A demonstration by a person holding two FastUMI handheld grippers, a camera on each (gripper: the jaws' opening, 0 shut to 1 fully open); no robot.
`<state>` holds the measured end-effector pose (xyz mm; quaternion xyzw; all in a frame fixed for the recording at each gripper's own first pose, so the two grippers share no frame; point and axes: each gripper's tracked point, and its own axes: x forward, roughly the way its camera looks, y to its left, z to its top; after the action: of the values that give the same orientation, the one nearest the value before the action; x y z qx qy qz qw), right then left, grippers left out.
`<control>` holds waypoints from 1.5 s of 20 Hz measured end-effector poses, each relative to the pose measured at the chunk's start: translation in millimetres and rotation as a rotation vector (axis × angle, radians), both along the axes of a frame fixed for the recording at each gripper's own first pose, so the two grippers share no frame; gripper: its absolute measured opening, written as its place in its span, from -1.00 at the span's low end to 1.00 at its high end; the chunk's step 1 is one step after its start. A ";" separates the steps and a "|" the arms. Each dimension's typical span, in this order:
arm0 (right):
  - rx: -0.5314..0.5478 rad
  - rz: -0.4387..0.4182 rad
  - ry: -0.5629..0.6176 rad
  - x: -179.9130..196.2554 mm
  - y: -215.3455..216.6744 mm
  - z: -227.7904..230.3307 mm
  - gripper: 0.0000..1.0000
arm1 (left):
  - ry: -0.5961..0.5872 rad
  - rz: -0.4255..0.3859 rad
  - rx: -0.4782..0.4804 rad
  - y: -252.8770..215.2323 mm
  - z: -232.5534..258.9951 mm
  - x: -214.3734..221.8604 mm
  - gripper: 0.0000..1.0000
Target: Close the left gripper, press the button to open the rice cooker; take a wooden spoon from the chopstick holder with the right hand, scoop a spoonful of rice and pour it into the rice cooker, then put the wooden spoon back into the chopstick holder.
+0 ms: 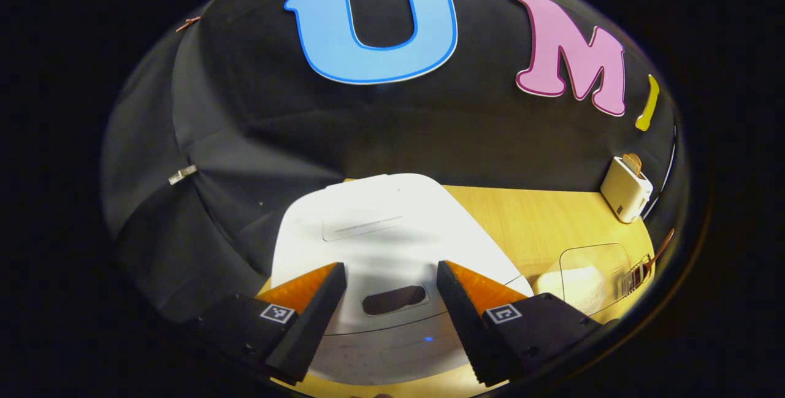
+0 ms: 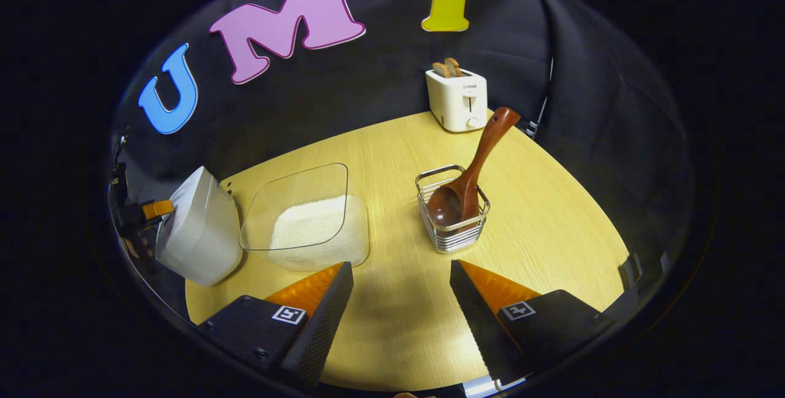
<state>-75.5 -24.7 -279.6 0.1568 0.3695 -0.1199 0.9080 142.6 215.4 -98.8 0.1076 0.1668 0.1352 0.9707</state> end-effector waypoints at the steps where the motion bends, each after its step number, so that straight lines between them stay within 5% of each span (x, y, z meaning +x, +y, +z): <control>1: -0.001 0.010 0.001 0.6 3.3 0.4 0.97 | -0.008 -0.011 0.000 -5.0 2.0 -1.8 0.92; 8: -0.020 0.029 -0.068 19.1 7.2 34.7 0.97 | -0.117 -0.053 -0.005 -16.8 39.2 -27.4 0.94; 19: -0.222 0.082 -0.533 60.0 46.2 196.5 0.97 | -0.409 -0.223 -0.020 -128.7 120.2 -123.9 0.94; 24: -0.242 0.162 -0.498 34.8 78.6 190.4 0.97 | -0.329 -0.345 -0.069 -145.7 100.7 -156.5 0.95; 30: -0.245 0.169 -0.326 2.3 93.8 153.4 0.97 | -0.242 -0.349 -0.108 -118.1 43.2 -173.9 0.96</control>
<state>-73.1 69.0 -126.2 0.0310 0.2124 -0.0603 0.9748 -31.3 97.2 -55.6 0.0657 0.0351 -0.0321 0.9967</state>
